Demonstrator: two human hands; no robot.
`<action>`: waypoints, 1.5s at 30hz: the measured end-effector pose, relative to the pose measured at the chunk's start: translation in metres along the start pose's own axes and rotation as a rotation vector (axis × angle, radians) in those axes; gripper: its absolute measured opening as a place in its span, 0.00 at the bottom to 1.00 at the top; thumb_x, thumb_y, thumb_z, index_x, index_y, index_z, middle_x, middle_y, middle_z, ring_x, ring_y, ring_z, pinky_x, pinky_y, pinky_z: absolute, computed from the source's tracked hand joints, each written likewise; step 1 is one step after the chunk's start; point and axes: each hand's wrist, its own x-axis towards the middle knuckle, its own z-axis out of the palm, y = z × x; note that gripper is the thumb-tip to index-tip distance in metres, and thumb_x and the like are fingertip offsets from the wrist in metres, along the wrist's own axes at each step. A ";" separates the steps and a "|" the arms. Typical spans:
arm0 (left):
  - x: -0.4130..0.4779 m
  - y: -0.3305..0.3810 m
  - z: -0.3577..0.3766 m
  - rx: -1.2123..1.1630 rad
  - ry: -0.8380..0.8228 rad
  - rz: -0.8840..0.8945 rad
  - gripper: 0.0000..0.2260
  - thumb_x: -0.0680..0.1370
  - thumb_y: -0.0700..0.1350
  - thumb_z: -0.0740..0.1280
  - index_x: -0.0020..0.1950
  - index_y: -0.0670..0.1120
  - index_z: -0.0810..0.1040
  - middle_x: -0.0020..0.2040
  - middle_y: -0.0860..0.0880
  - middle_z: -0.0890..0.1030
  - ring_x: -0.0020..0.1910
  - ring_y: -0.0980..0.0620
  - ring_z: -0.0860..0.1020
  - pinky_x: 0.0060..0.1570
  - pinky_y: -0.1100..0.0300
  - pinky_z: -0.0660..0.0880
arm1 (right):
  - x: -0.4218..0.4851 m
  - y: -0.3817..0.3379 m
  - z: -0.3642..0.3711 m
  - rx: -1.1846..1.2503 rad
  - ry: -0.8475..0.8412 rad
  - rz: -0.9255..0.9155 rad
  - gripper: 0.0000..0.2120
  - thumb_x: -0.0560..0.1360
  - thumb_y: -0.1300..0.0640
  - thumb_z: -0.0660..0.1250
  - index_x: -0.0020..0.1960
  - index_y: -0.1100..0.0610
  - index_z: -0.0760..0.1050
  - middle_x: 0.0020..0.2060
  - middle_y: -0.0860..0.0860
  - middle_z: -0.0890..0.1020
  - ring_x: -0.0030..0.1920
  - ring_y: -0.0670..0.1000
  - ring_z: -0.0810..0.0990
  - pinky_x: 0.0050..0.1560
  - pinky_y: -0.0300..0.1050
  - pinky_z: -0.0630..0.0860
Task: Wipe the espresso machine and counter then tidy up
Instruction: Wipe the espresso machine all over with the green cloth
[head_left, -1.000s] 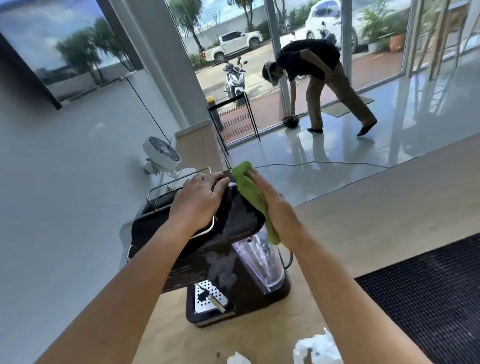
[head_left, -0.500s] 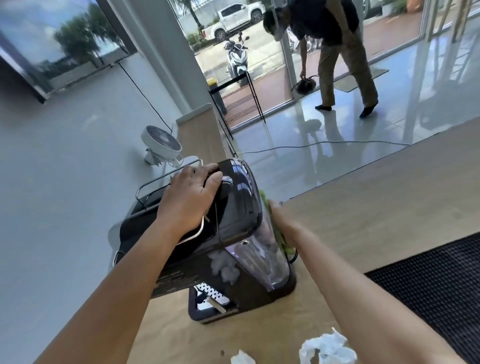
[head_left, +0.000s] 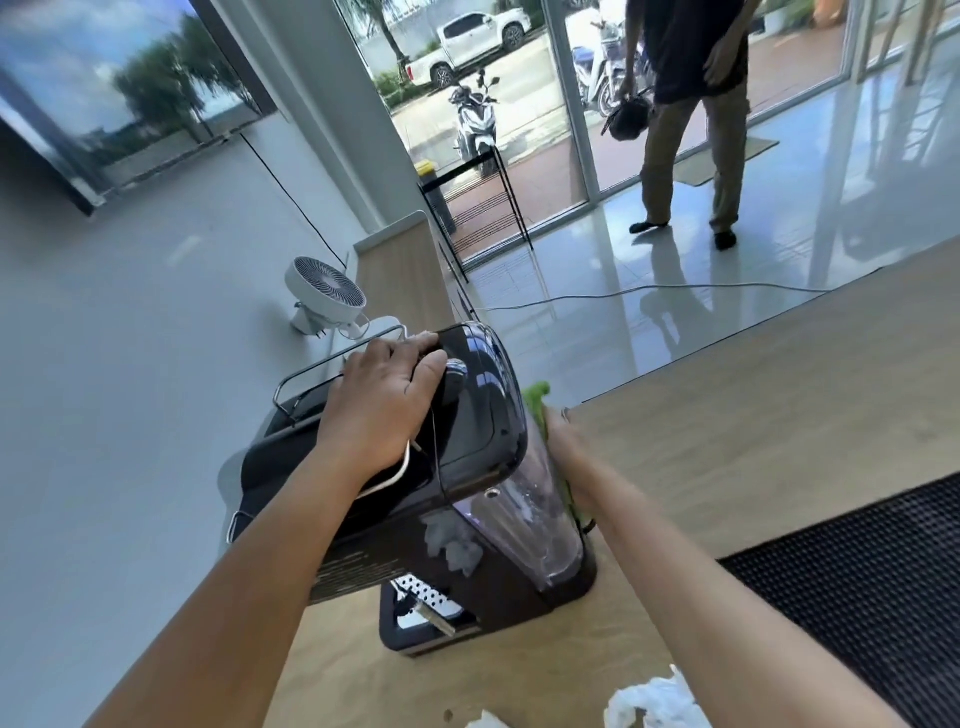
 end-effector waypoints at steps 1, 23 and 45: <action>0.000 0.000 0.000 0.006 0.000 0.000 0.21 0.79 0.63 0.49 0.70 0.62 0.66 0.69 0.50 0.68 0.71 0.46 0.61 0.69 0.48 0.58 | -0.013 0.007 -0.002 0.006 0.013 0.035 0.26 0.80 0.34 0.52 0.46 0.52 0.78 0.38 0.56 0.79 0.37 0.54 0.77 0.41 0.47 0.75; -0.002 0.003 -0.002 0.057 -0.019 0.000 0.20 0.81 0.60 0.49 0.72 0.62 0.65 0.69 0.51 0.68 0.70 0.47 0.62 0.67 0.48 0.60 | -0.067 -0.029 0.020 0.137 -0.144 -0.197 0.33 0.77 0.30 0.55 0.62 0.56 0.79 0.53 0.54 0.85 0.55 0.54 0.83 0.59 0.51 0.77; 0.000 0.000 0.001 0.071 -0.013 0.008 0.21 0.80 0.61 0.47 0.73 0.63 0.62 0.69 0.53 0.67 0.70 0.50 0.61 0.68 0.49 0.59 | 0.011 0.017 -0.002 0.037 0.002 0.021 0.23 0.84 0.47 0.52 0.54 0.63 0.79 0.47 0.59 0.82 0.45 0.53 0.83 0.48 0.48 0.79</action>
